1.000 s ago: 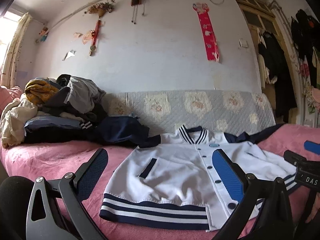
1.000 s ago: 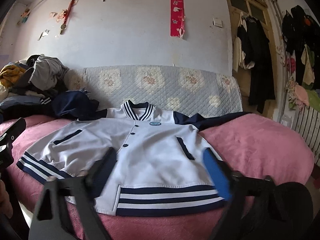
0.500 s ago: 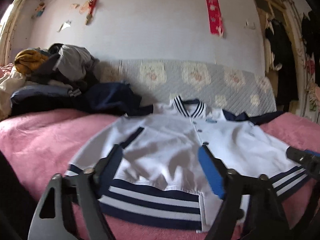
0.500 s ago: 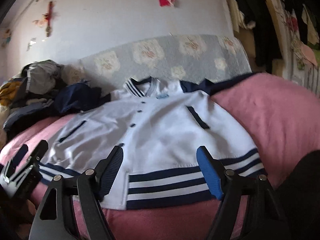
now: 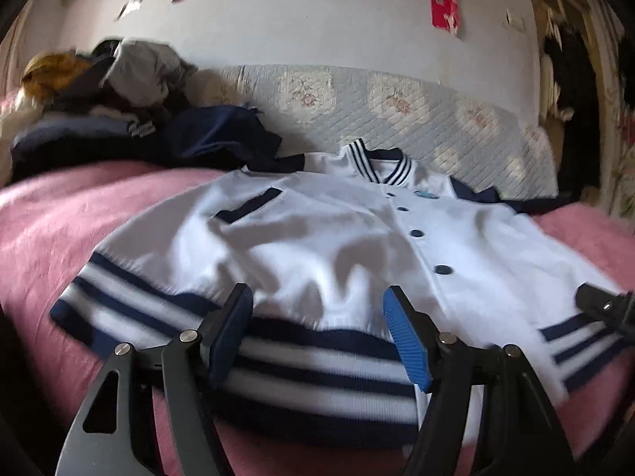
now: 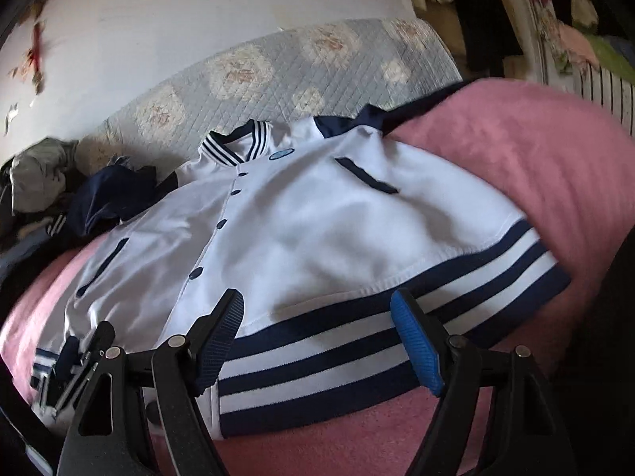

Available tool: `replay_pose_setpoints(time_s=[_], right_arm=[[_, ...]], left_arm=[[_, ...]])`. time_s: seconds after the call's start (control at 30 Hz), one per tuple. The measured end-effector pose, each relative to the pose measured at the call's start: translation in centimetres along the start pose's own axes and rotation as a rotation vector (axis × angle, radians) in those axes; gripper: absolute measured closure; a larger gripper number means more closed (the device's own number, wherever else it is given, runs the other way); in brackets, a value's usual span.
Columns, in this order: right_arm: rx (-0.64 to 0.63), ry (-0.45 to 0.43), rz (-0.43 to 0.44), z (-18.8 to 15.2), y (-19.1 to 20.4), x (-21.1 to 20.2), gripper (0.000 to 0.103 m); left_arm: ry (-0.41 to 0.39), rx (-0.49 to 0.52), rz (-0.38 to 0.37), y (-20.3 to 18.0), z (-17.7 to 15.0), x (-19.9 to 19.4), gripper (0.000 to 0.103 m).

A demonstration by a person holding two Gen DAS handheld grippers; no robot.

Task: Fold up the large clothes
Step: 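Lower both tools to the striped hem and close on it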

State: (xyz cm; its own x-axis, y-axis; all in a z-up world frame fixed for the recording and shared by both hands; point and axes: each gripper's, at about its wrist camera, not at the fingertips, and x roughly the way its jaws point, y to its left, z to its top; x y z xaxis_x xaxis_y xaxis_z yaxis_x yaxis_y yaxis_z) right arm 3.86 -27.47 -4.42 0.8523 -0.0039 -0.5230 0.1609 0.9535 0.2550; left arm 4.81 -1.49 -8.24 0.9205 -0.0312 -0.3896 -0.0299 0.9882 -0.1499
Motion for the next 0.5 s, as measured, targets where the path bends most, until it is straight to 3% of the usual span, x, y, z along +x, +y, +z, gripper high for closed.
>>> replay_pose_setpoints(time_s=[0.07, 0.13, 0.2, 0.27, 0.4, 0.5], right_arm=[[0.025, 0.002, 0.031, -0.5, -0.5, -0.8, 0.024], [0.078, 0.014, 0.043, -0.8, -1.2, -0.8, 0.025], [0.07, 0.005, 0.026, 0.0, -1.5, -0.5, 0.025], [0.038, -0.01, -0.022, 2.2, -1.7, -0.5, 0.025], [0.032, 0.183, 0.054, 9.1, -4.2, 2.1, 0.025], [-0.015, 0.273, 0.04, 12.7, -6.7, 4.1, 0.025]], left_arm=[[0.004, -0.063, -0.036, 1.2, 0.1, -1.0, 0.036], [-0.026, -0.072, 0.008, 1.8, 1.1, -1.0, 0.036], [-0.048, -0.056, 0.056, 2.6, 3.3, -0.4, 0.036], [0.006, -0.049, 0.009, 3.8, 6.5, 0.9, 0.035], [0.075, -0.009, 0.058, 6.3, 12.0, 2.0, 0.035], [0.155, 0.132, 0.101, 7.8, 14.7, 3.0, 0.035]])
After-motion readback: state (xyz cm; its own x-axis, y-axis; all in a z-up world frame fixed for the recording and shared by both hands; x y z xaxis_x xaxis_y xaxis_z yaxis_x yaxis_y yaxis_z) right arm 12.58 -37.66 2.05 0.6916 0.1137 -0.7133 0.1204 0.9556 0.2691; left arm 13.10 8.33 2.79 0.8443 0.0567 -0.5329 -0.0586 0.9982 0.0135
